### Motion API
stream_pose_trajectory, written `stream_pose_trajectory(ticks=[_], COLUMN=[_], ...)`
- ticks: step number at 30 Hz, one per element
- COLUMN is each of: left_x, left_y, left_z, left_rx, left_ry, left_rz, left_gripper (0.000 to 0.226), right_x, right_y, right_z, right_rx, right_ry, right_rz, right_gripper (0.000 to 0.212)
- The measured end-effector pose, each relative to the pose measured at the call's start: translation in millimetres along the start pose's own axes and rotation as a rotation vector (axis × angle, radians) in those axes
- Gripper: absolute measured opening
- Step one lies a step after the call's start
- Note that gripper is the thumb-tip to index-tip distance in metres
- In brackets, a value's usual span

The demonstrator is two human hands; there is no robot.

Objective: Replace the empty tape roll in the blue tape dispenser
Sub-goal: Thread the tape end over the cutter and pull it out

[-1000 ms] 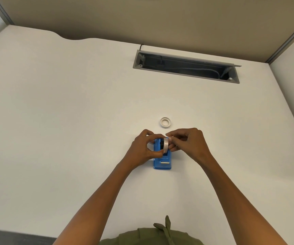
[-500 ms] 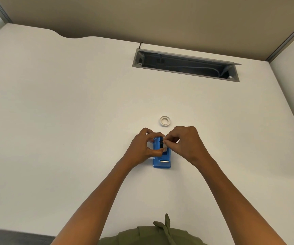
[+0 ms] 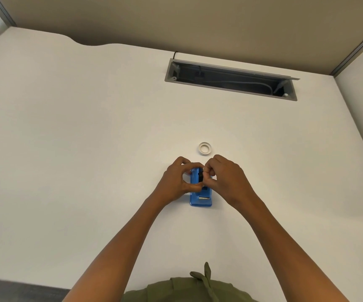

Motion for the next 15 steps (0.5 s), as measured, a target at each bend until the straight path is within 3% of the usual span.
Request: stream_pose_trajectory(ticks=[4, 7, 12, 15], left_x=[-0.1, 0.7, 2.0, 2.0], left_y=[0.1, 0.8, 0.5, -0.1], left_z=[0.4, -0.6, -1.3, -1.2], left_rx=[-0.004, -0.007, -0.012, -0.013], left_ry=[0.007, -0.001, -0.003, 0.0], left_rz=[0.002, -0.004, -0.015, -0.014], left_gripper=[0.05, 0.051, 0.05, 0.051], right_x=[-6.0, -14.1, -24.7, -24.8], right_y=[4.4, 6.3, 4.0, 2.2], right_z=[-1.2, -3.4, -1.7, -0.9], right_rx=[0.064, 0.091, -0.043, -0.012], right_ry=[0.009, 0.074, 0.157, 0.112], right_rz=[0.001, -0.182, -0.408, -0.409], right_gripper=[0.011, 0.005, 0.006, 0.02])
Point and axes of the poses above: each hand's wrist, its own z-axis away from the middle knuckle, its own y-axis out of the palm, x = y × z, the point moved 2 cm from there along -z, towards the middle knuckle, and after that the axes turned 15 degrees about z, right-handed, at the moved point
